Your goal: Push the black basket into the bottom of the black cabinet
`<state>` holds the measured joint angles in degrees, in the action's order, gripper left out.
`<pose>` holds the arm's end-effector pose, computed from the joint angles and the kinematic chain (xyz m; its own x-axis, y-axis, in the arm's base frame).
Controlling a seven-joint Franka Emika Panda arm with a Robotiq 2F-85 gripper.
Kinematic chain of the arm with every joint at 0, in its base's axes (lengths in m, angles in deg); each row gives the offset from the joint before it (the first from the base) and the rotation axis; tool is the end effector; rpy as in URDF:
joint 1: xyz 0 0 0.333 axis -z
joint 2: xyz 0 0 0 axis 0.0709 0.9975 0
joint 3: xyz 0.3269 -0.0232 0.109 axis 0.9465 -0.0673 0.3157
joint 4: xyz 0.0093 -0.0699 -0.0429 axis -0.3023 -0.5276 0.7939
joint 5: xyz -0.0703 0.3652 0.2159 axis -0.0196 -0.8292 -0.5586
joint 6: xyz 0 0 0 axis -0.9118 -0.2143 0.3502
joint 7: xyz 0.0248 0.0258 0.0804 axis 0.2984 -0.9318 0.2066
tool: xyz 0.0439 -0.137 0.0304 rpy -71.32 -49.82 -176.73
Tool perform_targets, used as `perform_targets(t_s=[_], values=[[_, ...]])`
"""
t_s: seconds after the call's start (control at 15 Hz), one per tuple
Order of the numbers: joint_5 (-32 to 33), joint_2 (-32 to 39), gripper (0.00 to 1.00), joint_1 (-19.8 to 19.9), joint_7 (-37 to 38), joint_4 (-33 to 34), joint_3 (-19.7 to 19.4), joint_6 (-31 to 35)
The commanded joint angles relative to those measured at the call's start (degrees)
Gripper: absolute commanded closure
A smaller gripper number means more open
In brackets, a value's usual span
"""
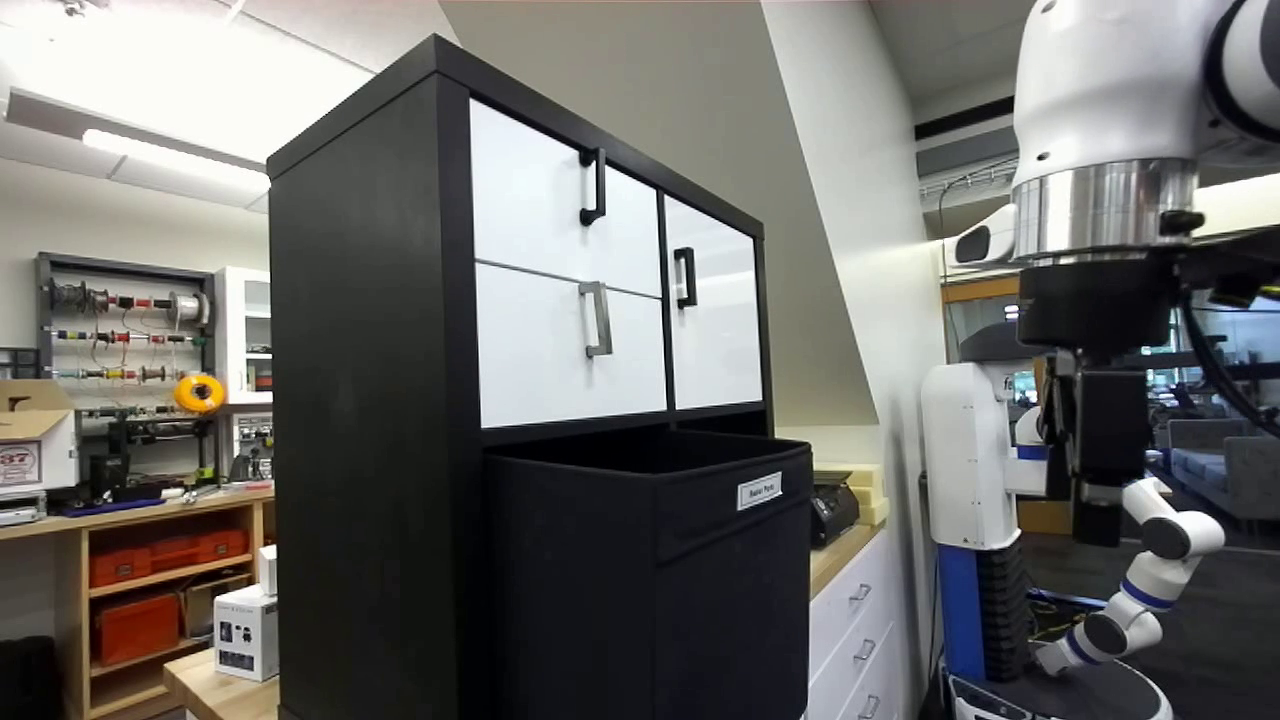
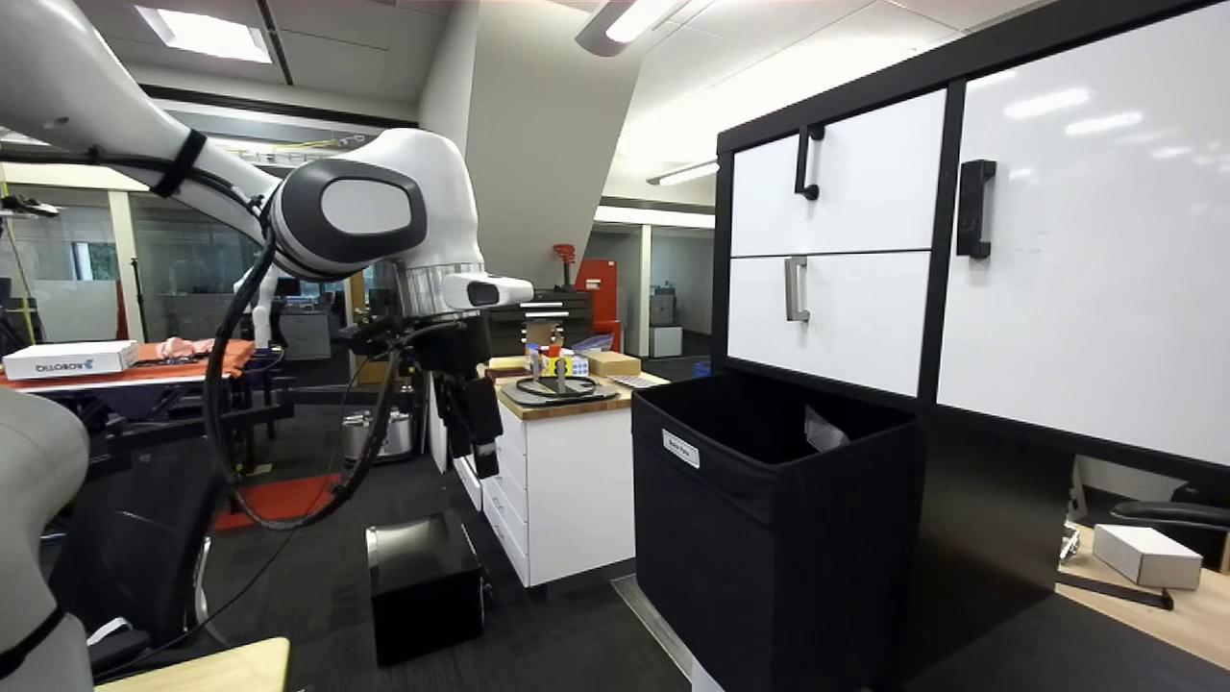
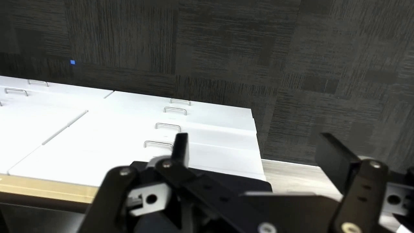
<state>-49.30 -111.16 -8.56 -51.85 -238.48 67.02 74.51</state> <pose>0.3527 0.0865 0.3956 0.9887 0.0817 0.1256 0.0720 -0.9942 0.0796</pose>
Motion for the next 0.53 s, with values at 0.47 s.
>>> perform_targets(t_s=[0.47], values=[[3.64,17.75,0.0,4.92,3.25,6.27,-0.88,21.65]])
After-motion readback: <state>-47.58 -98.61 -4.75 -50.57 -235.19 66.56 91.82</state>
